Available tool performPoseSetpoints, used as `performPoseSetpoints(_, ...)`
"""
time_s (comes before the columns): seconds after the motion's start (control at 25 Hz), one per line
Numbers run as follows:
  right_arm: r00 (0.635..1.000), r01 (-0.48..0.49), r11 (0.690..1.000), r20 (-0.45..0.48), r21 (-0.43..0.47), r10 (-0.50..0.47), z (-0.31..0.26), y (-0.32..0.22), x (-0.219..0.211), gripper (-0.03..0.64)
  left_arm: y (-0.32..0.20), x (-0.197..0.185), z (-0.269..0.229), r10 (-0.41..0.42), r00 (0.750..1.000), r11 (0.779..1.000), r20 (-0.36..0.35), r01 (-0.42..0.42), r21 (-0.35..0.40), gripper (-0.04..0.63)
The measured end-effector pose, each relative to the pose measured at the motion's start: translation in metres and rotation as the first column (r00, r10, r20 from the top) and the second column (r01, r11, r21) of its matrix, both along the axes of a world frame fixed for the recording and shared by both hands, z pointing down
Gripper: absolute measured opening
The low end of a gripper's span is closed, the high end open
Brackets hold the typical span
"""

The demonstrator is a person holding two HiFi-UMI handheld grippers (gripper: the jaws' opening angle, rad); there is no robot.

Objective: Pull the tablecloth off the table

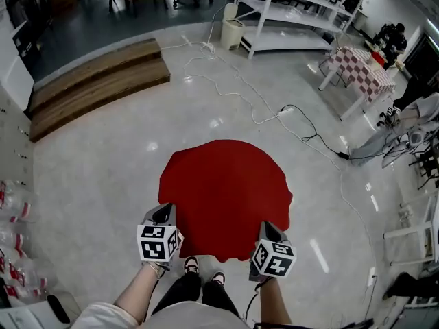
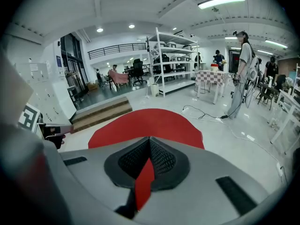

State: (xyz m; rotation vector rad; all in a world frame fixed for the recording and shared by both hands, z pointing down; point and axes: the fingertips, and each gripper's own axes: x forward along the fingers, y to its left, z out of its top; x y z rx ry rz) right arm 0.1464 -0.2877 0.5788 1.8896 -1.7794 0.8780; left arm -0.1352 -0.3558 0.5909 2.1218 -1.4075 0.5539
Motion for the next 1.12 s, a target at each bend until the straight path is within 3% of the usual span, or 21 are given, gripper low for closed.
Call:
performPoseSetpoints(0.4, 0.994, 0.11, 0.991, -0.02, -0.077, -0.111, 0.026, -0.009, -0.023, 0.026, -0.002, -0.043, 0.036, -0.127, 0.992, 0.99, 0.0, 0.126, -0.068, 0.018)
performPoseSetpoints(0.88, 0.981, 0.187, 0.972, -0.028, -0.143, -0.192, 0.062, -0.026, -0.06, 0.026, -0.026, -0.067, 0.076, -0.121, 0.992, 0.986, -0.036, 0.115, -0.12, 0.025)
performPoseSetpoints(1.12, 0.979, 0.195, 0.969, -0.034, -0.152, -0.202, 0.077, -0.042, -0.064, 0.025, -0.041, -0.065, 0.092, -0.102, 0.994, 0.986, -0.044, 0.095, -0.139, 0.091)
